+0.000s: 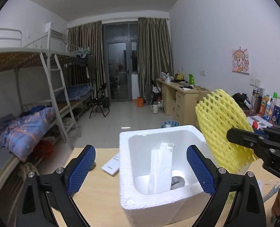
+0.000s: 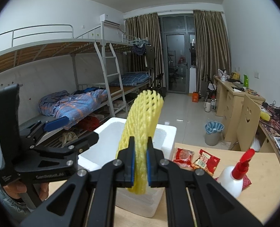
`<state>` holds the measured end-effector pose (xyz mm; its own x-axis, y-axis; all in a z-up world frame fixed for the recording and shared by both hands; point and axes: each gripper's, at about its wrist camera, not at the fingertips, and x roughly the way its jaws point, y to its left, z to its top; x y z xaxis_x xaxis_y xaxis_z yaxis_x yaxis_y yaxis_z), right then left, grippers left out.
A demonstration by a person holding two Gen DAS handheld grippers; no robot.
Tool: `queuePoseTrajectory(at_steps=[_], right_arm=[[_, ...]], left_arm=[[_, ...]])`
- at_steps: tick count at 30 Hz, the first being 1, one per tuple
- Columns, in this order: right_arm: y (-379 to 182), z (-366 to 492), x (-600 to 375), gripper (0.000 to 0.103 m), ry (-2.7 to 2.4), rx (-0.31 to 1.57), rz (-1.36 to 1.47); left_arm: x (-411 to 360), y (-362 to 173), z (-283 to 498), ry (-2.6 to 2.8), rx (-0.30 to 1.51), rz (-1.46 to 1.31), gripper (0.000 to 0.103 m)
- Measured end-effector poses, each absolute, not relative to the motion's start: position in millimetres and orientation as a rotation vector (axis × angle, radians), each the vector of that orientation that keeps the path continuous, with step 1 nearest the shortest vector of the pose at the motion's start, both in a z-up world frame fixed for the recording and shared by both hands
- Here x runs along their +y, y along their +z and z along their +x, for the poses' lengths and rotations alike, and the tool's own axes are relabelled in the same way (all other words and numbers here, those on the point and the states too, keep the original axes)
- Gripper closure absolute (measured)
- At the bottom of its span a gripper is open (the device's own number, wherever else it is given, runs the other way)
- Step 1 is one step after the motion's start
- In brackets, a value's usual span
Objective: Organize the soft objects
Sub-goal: 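Lower the yellow foam net into the foam box and open the right gripper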
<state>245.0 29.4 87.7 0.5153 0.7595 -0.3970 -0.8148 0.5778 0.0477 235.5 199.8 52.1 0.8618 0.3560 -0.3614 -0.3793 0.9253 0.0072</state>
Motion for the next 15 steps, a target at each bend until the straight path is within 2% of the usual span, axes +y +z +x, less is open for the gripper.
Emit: queuePoseTrajectory(at_steps=[15], right_arm=[[88.3,256.2,57.7,0.091,0.961,0.405,-0.191]], left_arm=[[215.9,63.8,201.0,0.469,0.311,-0.068,0.002]])
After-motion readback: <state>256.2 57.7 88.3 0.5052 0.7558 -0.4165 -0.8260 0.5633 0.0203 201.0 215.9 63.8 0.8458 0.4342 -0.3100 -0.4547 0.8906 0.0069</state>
